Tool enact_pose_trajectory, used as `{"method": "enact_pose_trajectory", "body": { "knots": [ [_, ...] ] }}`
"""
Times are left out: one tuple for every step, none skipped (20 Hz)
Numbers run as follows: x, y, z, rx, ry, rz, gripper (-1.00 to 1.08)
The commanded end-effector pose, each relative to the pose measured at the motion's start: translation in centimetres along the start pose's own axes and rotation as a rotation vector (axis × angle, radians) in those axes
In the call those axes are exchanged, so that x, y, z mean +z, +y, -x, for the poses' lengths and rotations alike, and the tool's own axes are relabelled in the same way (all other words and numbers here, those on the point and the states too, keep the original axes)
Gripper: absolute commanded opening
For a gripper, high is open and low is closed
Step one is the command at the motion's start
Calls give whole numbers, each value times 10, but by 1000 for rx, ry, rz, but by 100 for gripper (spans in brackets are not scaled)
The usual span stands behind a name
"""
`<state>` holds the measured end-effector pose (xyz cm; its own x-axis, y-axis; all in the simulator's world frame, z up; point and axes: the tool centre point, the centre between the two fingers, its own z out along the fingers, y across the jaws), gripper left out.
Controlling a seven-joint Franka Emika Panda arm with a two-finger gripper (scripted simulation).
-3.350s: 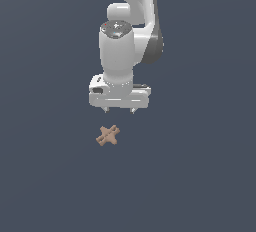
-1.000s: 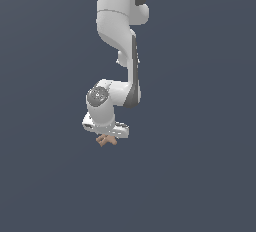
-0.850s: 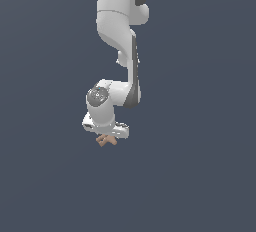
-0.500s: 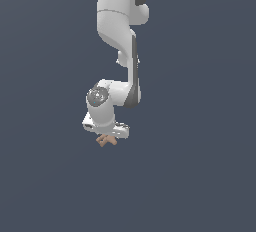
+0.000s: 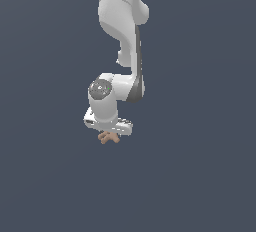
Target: Pick up the object and move it to a goal position.
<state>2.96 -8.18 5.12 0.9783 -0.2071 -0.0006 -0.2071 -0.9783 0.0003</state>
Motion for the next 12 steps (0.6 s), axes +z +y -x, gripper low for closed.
{"method": "enact_pose_trajectory", "body": {
  "knots": [
    [-18,-8,0,-1,1,0,-100],
    [-27,-12,1,-1,1,0,-100],
    [-36,-16,1,-1,1,0,-100],
    [-46,-20,1,0,1,0,-100],
    [-56,-24,2,0,1,0,-100],
    [-66,-29,2,0,1,0,-100],
    [-78,-33,2,0,1,0,-100],
    [-89,-38,3,0,1,0,-100],
    [-100,-43,3,0,1,0,-100],
    [-112,-48,3,0,1,0,-100],
    [-123,-53,4,0,1,0,-100],
    [-135,-58,4,0,1,0,-100]
  ]
}}
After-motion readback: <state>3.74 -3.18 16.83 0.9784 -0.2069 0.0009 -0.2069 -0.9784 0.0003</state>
